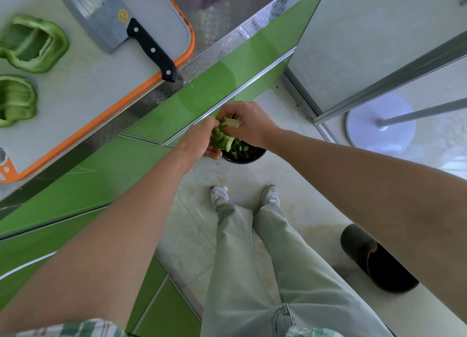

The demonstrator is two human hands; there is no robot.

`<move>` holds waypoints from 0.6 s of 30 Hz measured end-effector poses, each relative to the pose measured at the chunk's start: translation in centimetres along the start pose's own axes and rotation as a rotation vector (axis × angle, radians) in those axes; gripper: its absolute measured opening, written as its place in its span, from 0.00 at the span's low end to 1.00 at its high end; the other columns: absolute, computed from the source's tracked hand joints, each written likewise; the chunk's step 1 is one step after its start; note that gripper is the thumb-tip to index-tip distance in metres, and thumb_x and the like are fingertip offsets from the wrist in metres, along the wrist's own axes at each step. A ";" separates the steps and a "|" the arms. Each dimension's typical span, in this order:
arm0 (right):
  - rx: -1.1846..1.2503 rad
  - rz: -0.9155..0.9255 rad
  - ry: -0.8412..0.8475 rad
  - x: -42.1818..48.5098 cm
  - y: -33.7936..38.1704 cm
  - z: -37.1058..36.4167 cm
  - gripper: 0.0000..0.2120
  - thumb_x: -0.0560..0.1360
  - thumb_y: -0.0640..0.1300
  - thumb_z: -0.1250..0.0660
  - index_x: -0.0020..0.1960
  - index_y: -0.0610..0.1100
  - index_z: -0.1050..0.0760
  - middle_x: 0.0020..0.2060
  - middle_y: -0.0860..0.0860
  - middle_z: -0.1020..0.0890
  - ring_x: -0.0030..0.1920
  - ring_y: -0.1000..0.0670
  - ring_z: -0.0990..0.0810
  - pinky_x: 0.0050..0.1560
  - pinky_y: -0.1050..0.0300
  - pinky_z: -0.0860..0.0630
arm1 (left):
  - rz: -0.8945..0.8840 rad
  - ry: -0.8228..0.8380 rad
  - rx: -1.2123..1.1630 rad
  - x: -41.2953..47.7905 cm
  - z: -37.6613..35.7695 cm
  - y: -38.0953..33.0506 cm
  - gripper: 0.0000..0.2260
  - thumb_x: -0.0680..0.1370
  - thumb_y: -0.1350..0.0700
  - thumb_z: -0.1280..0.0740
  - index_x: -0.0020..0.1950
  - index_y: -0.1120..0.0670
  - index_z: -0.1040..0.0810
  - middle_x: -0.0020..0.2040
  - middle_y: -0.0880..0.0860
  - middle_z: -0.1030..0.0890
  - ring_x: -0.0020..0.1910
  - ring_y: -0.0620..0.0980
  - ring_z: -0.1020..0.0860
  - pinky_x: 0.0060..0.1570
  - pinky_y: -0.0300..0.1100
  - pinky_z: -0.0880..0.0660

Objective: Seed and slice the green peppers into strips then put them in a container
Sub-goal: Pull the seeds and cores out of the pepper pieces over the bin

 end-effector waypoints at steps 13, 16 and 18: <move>-0.087 -0.124 -0.080 -0.2 -0.9 1.0 0.08 0.79 0.45 0.36 0.50 0.41 0.23 0.37 0.52 0.22 0.37 0.53 0.24 0.40 0.64 0.31 | 0.004 0.051 -0.060 -0.3 -1.0 -0.6 0.13 0.82 0.54 0.45 0.46 0.57 0.23 0.42 0.60 0.21 0.36 0.55 0.21 0.40 0.49 0.20; 0.235 -0.274 -0.149 -0.9 -2.1 1.5 0.10 0.81 0.45 0.40 0.46 0.40 0.26 0.34 0.48 0.18 0.31 0.53 0.17 0.35 0.63 0.21 | 0.022 0.020 -0.141 -0.2 -0.5 -0.4 0.12 0.82 0.55 0.44 0.46 0.58 0.23 0.40 0.58 0.22 0.37 0.53 0.23 0.41 0.49 0.20; 0.288 -0.371 -0.168 -1.4 -3.4 1.6 0.15 0.82 0.47 0.41 0.41 0.40 0.26 0.32 0.46 0.17 0.30 0.52 0.17 0.37 0.58 0.18 | 0.024 -0.006 -0.193 -0.1 -0.1 -0.2 0.11 0.82 0.55 0.44 0.47 0.58 0.24 0.38 0.57 0.23 0.36 0.52 0.23 0.40 0.48 0.20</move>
Point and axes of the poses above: each hand's wrist, its own x-axis towards the middle knuckle, its own z-axis out of the back of the hand, y = z × x, the point moved 7 cm from there along x, towards the middle knuckle
